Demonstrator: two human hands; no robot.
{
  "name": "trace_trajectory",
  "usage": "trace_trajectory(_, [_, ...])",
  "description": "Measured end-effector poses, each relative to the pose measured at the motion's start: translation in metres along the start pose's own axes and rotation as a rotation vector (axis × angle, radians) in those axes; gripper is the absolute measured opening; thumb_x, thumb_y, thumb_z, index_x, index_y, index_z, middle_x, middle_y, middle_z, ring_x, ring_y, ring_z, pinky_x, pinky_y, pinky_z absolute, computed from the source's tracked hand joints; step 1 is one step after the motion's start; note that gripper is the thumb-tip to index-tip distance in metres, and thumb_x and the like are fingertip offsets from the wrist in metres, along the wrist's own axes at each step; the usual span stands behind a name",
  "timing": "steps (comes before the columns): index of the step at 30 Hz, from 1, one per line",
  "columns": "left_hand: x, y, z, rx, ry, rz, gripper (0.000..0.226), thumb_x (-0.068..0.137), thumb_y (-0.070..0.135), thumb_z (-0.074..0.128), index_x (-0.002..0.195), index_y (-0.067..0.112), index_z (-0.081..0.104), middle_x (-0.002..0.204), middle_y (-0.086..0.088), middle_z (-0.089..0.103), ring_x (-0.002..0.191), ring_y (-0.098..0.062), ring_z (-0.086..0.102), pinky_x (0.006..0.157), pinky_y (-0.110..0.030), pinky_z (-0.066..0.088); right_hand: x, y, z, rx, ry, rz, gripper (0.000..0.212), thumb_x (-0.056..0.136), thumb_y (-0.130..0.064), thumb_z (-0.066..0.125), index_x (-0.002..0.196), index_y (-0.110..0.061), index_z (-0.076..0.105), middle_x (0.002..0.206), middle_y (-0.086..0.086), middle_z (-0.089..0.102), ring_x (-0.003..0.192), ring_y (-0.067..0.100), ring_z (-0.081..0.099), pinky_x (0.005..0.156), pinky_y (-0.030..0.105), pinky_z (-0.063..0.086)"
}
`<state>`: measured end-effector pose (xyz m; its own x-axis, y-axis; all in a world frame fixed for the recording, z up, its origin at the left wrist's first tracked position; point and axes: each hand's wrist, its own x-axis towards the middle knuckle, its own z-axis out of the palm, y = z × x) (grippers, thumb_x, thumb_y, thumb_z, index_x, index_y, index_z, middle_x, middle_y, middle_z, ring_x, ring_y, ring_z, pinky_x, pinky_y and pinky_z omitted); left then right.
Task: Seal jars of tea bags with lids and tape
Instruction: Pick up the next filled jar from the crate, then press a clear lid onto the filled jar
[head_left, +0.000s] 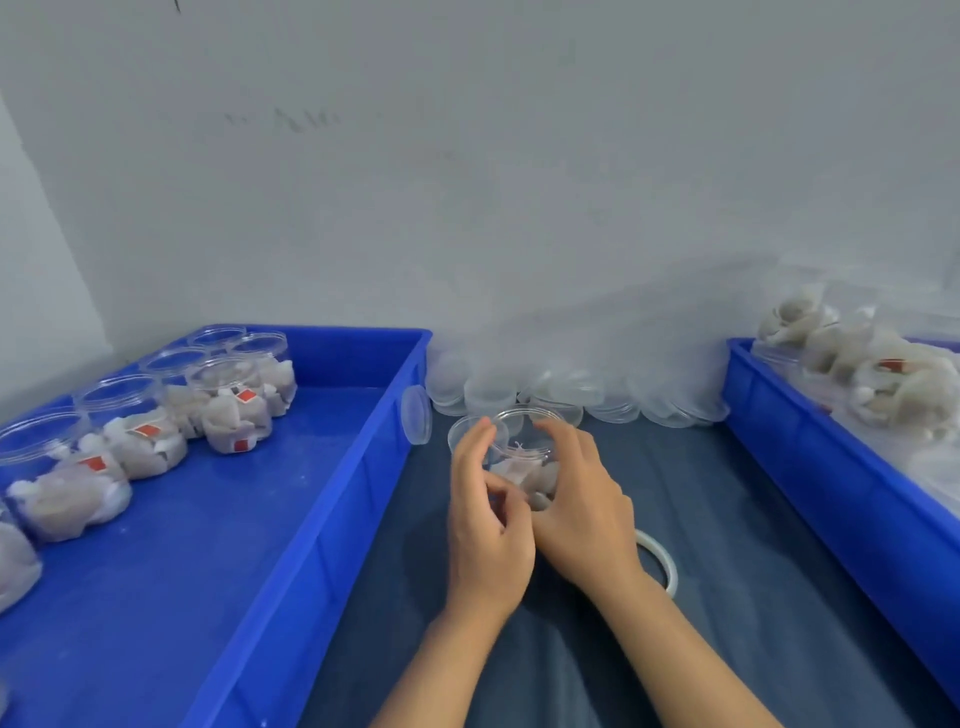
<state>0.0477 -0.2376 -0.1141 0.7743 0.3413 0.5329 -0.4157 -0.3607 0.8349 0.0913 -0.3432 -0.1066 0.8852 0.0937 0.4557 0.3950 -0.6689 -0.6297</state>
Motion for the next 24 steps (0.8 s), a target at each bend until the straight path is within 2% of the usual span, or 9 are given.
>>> trace_trajectory(2, [0.001,-0.008,0.004,-0.021,0.032,0.073,0.073,0.088,-0.011,0.059,0.152,0.021,0.046,0.141,-0.007,0.060,0.093,-0.021,0.066,0.082,-0.024,0.055,0.000,0.004,0.001,0.011,0.010,-0.013,0.073,0.076,-0.044,0.069,0.138,-0.058,0.031,0.138,-0.033,0.037,0.102,0.008,0.062,0.069,0.039,0.041])
trace_trajectory(6, [0.002,-0.012,0.009,-0.018,0.042,0.134,0.069,0.084,0.005,0.065,0.150,0.017,0.048,0.156,0.008,0.048,0.092,-0.020,0.067,0.076,-0.026,0.056,0.002,0.009,-0.001,0.021,-0.019,-0.019,0.080,0.078,-0.040,0.075,0.141,-0.057,0.030,0.139,-0.030,0.037,0.106,0.007,0.059,0.070,0.040,0.046])
trace_trajectory(10, [0.004,-0.018,0.005,0.161,0.133,0.152,0.071,0.083,0.023,0.074,0.150,0.023,0.052,0.156,0.011,0.049,0.134,-0.013,0.052,0.107,-0.039,0.049,0.006,0.006,-0.011,0.038,-0.114,-0.075,0.082,0.080,-0.045,0.071,0.145,-0.062,0.025,0.142,-0.028,0.038,0.109,0.008,0.061,0.081,0.047,0.055])
trace_trajectory(13, [0.014,-0.021,-0.001,0.052,0.065,-0.058,0.076,0.082,0.041,0.077,0.152,0.045,0.048,0.153,0.020,0.053,0.143,-0.003,0.048,0.116,-0.041,0.045,0.019,0.016,-0.025,0.180,-0.291,-0.108,0.091,0.079,-0.031,0.068,0.148,-0.067,0.022,0.137,-0.035,0.049,0.113,0.007,0.066,0.087,0.041,0.059])
trace_trajectory(16, [0.016,-0.020,-0.002,-0.101,-0.001,-0.203,0.085,0.072,0.056,0.081,0.147,0.064,0.041,0.137,0.025,0.065,0.125,0.003,0.063,0.106,-0.035,0.054,0.043,0.037,-0.032,0.314,-0.327,-0.029,0.097,0.078,-0.009,0.057,0.149,-0.066,0.025,0.123,-0.031,0.062,0.107,0.000,0.071,0.073,0.024,0.059])
trace_trajectory(18, [0.017,-0.020,0.001,-0.098,0.034,-0.206,0.085,0.071,0.056,0.082,0.145,0.066,0.042,0.133,0.027,0.066,0.122,0.006,0.063,0.104,-0.028,0.053,0.061,0.047,-0.027,0.229,-0.232,-0.012,0.086,0.085,0.000,0.055,0.146,-0.058,0.037,0.116,-0.025,0.066,0.098,0.003,0.073,0.077,0.028,0.058])
trace_trajectory(20, [0.016,-0.023,0.003,-0.114,0.066,-0.217,0.083,0.075,0.050,0.082,0.145,0.066,0.040,0.134,0.024,0.066,0.123,0.002,0.064,0.106,-0.030,0.053,0.077,0.052,-0.016,0.020,-0.189,-0.028,0.068,0.093,-0.005,0.059,0.142,-0.051,0.047,0.124,-0.023,0.063,0.103,0.005,0.068,0.093,0.041,0.056])
trace_trajectory(22, [0.016,-0.023,0.002,-0.122,0.104,-0.226,0.081,0.078,0.050,0.079,0.145,0.067,0.038,0.134,0.020,0.066,0.123,-0.002,0.065,0.107,-0.037,0.054,0.087,0.052,-0.001,-0.154,-0.286,-0.093,0.057,0.096,-0.015,0.064,0.141,-0.046,0.050,0.140,-0.021,0.052,0.121,0.012,0.058,0.101,0.048,0.052])
trace_trajectory(24, [0.016,-0.023,0.000,-0.118,0.131,-0.221,0.080,0.079,0.051,0.077,0.145,0.069,0.035,0.133,0.019,0.067,0.123,-0.003,0.065,0.106,-0.039,0.054,0.095,0.048,0.015,-0.265,-0.414,-0.168,0.045,0.098,-0.025,0.063,0.140,-0.041,0.056,0.148,-0.022,0.042,0.131,0.013,0.047,0.099,0.048,0.051])
